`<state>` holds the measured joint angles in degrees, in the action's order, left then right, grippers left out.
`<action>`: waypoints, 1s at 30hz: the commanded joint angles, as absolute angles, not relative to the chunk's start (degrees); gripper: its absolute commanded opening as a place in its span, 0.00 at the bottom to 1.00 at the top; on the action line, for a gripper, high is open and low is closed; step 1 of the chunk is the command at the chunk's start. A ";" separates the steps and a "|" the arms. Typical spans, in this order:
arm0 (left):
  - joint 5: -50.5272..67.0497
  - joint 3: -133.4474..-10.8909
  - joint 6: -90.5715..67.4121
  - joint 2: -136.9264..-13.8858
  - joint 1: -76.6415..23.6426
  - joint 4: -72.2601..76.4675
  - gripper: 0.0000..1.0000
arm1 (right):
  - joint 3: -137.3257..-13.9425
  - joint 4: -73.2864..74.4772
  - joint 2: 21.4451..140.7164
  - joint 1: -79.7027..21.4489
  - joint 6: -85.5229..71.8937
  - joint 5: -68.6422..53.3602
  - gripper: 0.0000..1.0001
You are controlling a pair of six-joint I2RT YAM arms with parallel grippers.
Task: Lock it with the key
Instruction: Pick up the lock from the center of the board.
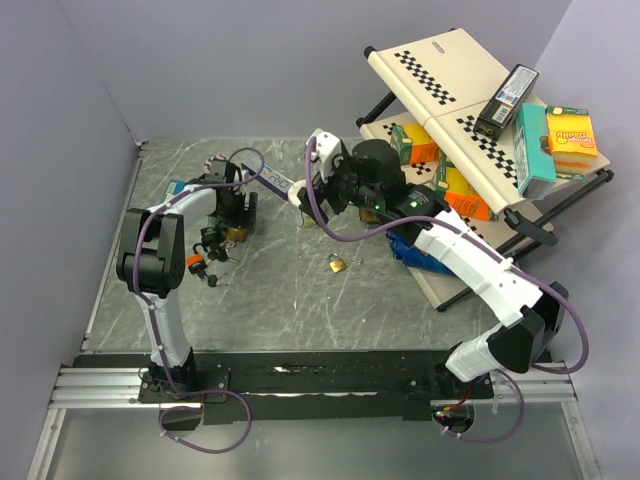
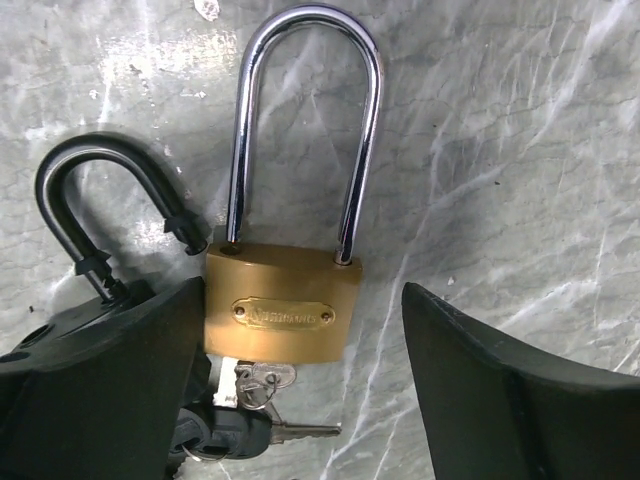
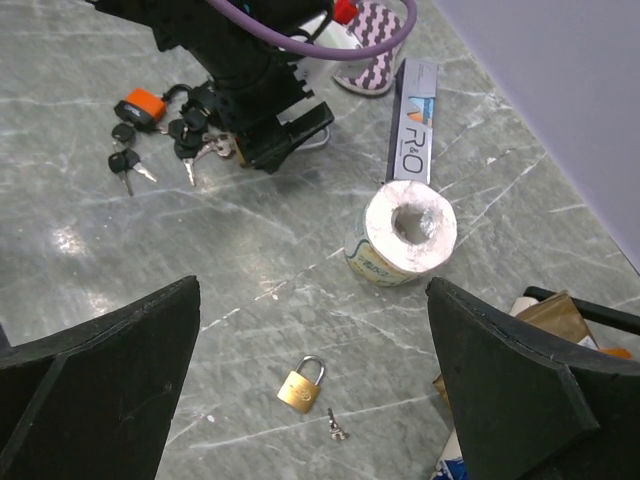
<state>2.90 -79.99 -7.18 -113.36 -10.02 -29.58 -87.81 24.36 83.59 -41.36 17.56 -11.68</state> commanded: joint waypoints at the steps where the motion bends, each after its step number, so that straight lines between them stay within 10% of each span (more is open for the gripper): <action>1: 2.64 -79.28 -8.96 -113.91 -10.90 -27.86 0.81 | -89.03 24.25 80.68 -41.48 15.64 -14.15 1.00; 19: -0.44 -77.96 -17.31 -117.42 -12.92 -29.97 0.73 | -87.27 24.25 82.88 -41.13 5.38 -7.12 1.00; 30: 2.89 -78.66 -20.73 -110.51 -12.39 -31.20 0.14 | -89.12 26.72 85.96 -41.05 -2.88 -2.99 1.00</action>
<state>-2.92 -79.85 -16.25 -114.37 -12.29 -28.23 -87.64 26.46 85.52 -41.25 2.33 -5.39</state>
